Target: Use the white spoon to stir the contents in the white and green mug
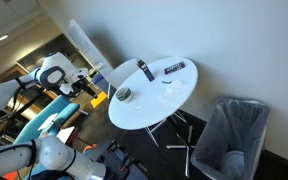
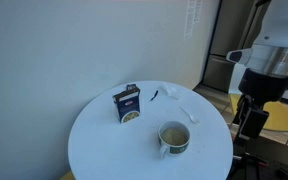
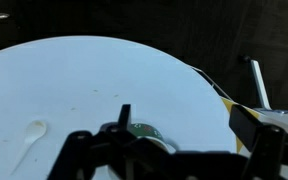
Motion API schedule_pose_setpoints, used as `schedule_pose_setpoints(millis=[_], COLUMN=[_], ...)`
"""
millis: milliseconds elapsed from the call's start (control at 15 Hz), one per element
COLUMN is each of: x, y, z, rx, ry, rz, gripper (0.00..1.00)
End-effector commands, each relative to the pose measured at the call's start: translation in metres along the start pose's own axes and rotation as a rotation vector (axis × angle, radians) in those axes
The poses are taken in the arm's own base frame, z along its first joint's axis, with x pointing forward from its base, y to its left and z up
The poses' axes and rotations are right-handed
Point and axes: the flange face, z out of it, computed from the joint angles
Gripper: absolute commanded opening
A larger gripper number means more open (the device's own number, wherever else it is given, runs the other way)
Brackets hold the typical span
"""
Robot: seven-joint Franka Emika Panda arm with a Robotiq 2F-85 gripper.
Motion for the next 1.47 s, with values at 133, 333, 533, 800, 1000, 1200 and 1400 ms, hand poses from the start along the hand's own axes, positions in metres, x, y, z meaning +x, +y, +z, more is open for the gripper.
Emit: schedule_pose_setpoints(millis=[133, 333, 533, 800, 1000, 1200, 1400], x=[0.0, 0.0, 0.01, 0.033, 0.049, 0.065, 0.079], y=[0.0, 0.0, 0.017, 0.065, 0.105, 0.143, 0.176], z=[-0.001, -0.001, -0.008, -0.022, -0.025, -0.02, -0.013], rx=[0.0, 0.0, -0.027, -0.026, -0.026, -0.033, -0.039], ry=[-0.001, -0.001, 0.043, 0.122, 0.167, 0.189, 0.197], rz=[0.0, 0.0, 0.05, 0.175, 0.271, 0.359, 0.442], gripper=[1.0, 1.0, 1.0, 1.0, 1.0, 1.0, 1.0])
